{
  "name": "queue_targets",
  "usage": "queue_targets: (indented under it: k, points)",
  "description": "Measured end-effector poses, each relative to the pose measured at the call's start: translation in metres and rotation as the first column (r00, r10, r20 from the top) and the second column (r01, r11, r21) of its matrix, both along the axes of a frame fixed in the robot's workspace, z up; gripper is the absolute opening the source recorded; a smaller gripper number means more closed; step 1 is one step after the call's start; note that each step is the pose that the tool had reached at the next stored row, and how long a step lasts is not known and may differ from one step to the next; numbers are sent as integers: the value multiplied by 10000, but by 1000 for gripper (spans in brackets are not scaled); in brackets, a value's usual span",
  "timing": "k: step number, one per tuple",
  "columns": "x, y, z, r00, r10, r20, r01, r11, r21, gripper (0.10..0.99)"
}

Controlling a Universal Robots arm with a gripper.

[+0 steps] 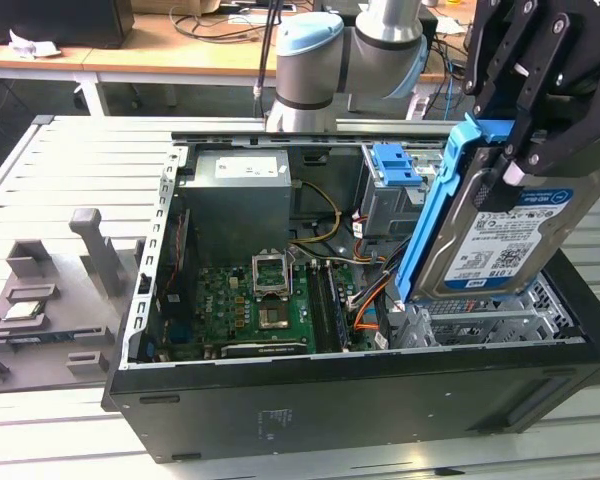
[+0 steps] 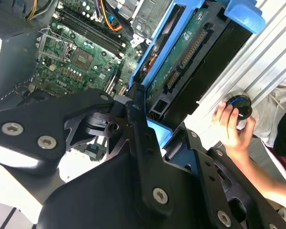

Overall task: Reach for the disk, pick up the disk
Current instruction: 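Pick up the disk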

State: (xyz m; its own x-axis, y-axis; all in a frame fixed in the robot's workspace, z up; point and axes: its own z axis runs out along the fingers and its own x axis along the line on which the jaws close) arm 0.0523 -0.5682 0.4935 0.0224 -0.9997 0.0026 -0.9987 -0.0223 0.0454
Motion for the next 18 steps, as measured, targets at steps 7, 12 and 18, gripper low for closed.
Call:
queue_targets:
  k: [7, 12, 18]
  points:
    - [154, 90, -44, 10000, 1, 0, -1, 10000, 0, 369]
    - [420, 164, -94, 10000, 1, 0, -1, 10000, 0, 369]
    - [477, 193, -120, 10000, 0, 0, 0, 10000, -1, 369]
